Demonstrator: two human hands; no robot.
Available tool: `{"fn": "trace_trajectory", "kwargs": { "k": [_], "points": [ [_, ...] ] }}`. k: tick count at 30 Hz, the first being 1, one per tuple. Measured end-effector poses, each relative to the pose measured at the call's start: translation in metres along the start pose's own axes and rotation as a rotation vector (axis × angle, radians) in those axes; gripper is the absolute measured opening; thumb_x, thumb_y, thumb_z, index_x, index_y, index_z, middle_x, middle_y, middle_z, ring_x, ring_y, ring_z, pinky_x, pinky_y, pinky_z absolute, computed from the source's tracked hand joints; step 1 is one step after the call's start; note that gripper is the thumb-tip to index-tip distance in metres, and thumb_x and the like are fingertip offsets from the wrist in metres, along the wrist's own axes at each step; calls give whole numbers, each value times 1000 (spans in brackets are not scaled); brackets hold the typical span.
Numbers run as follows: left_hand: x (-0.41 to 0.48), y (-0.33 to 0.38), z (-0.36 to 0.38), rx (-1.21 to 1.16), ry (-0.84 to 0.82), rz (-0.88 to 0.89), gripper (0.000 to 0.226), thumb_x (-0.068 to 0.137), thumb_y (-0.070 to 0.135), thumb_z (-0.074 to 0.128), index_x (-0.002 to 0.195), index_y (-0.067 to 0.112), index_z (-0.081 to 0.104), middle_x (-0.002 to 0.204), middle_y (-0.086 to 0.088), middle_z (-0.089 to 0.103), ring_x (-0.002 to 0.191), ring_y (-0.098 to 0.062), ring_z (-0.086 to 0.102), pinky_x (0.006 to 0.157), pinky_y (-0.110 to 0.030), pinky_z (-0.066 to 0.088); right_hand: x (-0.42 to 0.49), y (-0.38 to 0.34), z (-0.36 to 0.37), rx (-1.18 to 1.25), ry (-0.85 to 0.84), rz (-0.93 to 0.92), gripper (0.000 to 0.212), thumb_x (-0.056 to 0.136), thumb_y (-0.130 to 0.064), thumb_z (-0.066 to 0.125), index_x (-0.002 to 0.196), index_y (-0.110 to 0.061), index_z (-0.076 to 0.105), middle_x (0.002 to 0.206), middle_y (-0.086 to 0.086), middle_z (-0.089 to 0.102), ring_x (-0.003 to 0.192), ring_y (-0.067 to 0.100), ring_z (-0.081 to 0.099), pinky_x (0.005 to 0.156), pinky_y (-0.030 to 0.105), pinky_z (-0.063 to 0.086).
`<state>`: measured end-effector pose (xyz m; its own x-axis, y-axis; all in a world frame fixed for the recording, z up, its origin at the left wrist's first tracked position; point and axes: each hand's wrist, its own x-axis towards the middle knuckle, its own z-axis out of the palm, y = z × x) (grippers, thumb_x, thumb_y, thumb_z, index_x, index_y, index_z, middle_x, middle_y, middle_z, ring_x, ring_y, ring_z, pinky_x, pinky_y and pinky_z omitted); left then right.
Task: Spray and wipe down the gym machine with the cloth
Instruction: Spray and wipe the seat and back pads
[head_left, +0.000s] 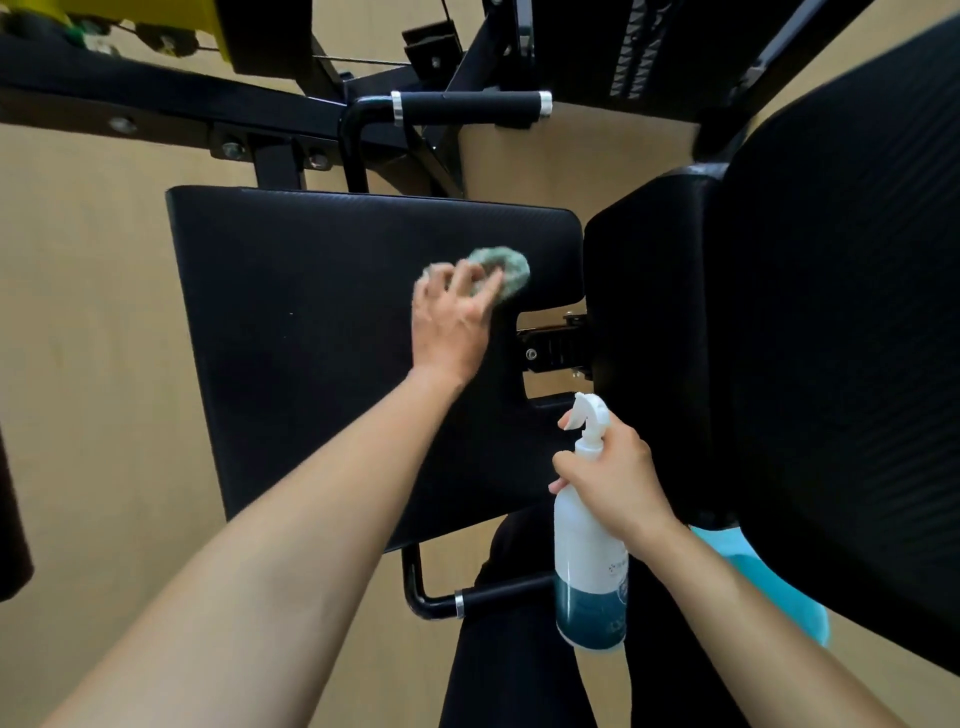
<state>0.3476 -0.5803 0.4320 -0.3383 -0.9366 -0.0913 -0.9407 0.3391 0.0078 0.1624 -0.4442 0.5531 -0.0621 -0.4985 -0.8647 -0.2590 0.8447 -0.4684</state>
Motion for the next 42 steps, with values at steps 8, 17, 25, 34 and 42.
{"fn": "trace_trajectory", "kwargs": {
  "k": [8,17,25,34,42],
  "points": [
    [-91,6,13,-91,-26,429,43,90,12,71,132,19,67,123,-6,63,100,-29,58,88,-42,49,-9,0,-6,56,-3,-35,31,87,-7,65,100,-34,58,80,18,72,68,11,77,75,32,56],
    [86,-6,-1,130,34,124,42,95,17,61,137,15,62,117,-12,61,101,-34,58,78,-42,49,2,-5,-12,37,14,-26,34,87,-9,64,107,-37,59,82,10,73,74,11,77,81,38,61],
    [61,51,18,-48,-112,460,47,89,12,69,136,19,64,137,-9,57,103,-31,56,80,-41,50,4,-10,-10,40,37,-36,35,85,-8,65,103,-38,59,71,7,74,73,12,75,80,36,60],
    [98,18,5,61,-66,610,42,90,21,58,131,23,66,117,-7,63,99,-30,59,76,-38,47,1,-6,-2,46,12,-24,36,84,-14,65,104,-42,57,68,3,69,90,23,74,86,46,62],
    [95,-7,-16,17,-18,94,37,93,7,62,129,12,66,125,-15,58,102,-35,54,80,-42,51,-7,-3,-6,-6,8,-24,40,85,-13,63,100,-49,54,69,0,74,94,22,72,88,43,60]
  ]
}}
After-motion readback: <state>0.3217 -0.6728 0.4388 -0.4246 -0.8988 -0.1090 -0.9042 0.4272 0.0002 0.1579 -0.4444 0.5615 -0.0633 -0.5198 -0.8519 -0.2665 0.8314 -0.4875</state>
